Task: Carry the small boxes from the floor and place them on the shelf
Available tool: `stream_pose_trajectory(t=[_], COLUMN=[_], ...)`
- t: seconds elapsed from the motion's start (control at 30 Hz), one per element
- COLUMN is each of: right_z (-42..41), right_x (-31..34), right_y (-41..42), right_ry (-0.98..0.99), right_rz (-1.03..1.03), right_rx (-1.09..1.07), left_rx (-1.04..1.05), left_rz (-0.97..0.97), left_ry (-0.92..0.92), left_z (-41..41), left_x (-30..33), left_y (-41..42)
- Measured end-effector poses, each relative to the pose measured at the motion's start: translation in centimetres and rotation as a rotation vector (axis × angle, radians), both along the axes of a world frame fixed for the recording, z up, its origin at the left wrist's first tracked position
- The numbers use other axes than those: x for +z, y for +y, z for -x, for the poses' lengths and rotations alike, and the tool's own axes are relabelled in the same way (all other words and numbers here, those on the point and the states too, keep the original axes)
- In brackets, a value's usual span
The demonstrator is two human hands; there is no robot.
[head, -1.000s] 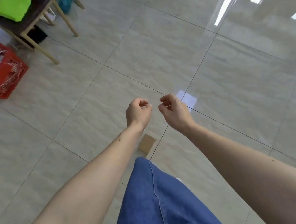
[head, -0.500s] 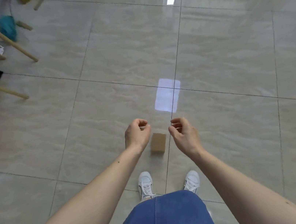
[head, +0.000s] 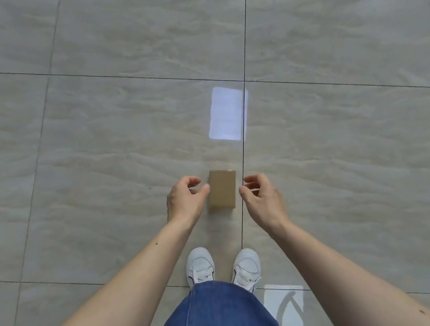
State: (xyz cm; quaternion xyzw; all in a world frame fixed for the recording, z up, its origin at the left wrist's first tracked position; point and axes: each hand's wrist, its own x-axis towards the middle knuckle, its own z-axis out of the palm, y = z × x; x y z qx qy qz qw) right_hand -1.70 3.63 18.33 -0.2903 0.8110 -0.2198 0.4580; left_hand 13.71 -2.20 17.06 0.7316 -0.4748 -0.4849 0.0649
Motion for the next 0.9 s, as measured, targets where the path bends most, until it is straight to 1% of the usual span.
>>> stream_pose_trajectory(t=[0.23,0.37,0.47,0.57,0.67,0.9], right_z=[0.4,0.5,0.8,1.0,0.8,0.5], right_x=[-14.4,-20.4,-23.9,-26.3,-27.5,-27.4], right_y=[1.1,1.0,0.2,-0.9,-1.9,-2.8], right_ry=[-0.009,-0.026,-0.048,-0.073,-0.087,-0.07], right_rz=[-0.139,-0.196,-0.212,-0.229,-0.215,-0.2], right_rx=[0.019,0.066,0.076,0.047,0.018,-0.022], left_rx=[-0.01,-0.046,-0.071,-0.089,-0.124,-0.148], left_rz=[-0.069,-0.108,-0.121,-0.137,-0.111,-0.079], left_ry=[0.056,0.067,0.082,0.118,0.1,0.089], left_z=[-0.1,-0.1,0.2,0.8,1.3,1.9], left_x=[-14.8,-21.5,-25.1,-27.5,-28.7,-28.3], left_y=[0.9,0.7,0.0,-1.0,-1.6,-1.6])
